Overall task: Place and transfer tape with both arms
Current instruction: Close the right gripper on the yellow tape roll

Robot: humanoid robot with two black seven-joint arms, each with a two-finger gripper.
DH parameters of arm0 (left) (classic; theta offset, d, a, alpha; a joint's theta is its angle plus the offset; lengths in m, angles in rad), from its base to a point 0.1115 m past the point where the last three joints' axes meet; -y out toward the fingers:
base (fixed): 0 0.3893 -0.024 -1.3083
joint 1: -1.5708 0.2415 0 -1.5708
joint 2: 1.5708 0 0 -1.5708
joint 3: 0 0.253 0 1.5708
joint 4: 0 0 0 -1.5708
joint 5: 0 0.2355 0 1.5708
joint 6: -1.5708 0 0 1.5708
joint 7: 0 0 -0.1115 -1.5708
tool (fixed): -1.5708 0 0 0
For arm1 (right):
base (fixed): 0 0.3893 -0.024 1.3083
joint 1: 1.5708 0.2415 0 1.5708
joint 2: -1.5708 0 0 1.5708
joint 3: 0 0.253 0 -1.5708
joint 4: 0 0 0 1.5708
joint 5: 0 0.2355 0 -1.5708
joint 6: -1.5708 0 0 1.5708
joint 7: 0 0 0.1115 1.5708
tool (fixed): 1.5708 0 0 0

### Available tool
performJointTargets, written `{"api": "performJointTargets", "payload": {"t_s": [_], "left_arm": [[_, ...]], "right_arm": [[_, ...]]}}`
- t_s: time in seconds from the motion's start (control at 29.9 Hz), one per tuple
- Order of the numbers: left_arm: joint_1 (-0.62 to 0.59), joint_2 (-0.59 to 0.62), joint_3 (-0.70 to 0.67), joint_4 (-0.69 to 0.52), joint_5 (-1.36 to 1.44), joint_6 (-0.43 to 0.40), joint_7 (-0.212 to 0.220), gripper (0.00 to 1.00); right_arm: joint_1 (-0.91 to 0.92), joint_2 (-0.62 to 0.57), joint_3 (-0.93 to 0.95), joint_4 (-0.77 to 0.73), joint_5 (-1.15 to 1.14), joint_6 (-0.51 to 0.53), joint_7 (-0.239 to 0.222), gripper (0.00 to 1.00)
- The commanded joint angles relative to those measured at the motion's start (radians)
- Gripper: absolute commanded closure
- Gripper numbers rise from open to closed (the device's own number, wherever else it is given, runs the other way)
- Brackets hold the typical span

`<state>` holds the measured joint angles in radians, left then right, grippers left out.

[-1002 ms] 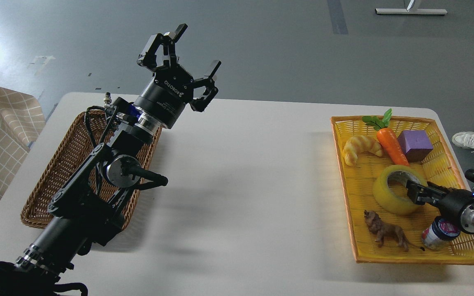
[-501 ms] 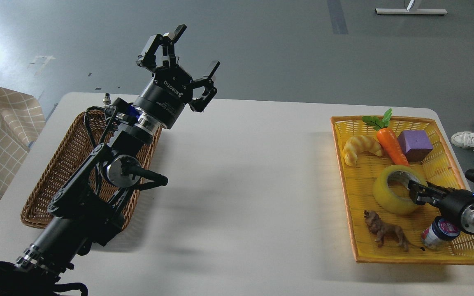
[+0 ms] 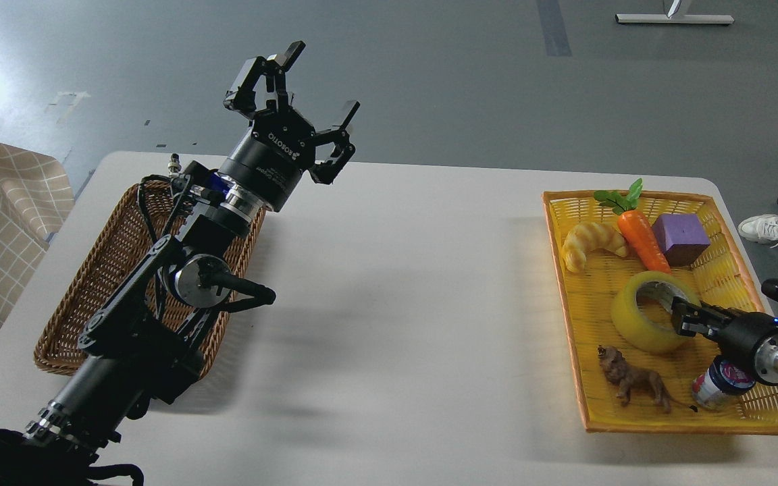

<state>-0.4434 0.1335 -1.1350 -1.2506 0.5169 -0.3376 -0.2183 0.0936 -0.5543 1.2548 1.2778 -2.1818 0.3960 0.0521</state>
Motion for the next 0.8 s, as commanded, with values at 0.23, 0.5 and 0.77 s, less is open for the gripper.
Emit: {"api": "performJointTargets", "payload": {"t_s": [0.23,0.5,0.77], "left_arm": [[0.000,-0.005,0.000,0.000,0.000,0.000,-0.001,0.02],[0.005,-0.005,0.001,0.000,0.000,0.002,-0.001,0.02],[0.008,-0.005,0.001,0.000,0.000,0.002,-0.001,0.02]], "right_arm": [[0.000,-0.004,0.002,0.002,0.000,0.001,0.005,0.72],[0.000,-0.006,0.005,0.009,0.000,0.001,0.028,0.77],[0.000,-0.013,0.006,0.015,0.000,0.003,0.029,0.80]]}}
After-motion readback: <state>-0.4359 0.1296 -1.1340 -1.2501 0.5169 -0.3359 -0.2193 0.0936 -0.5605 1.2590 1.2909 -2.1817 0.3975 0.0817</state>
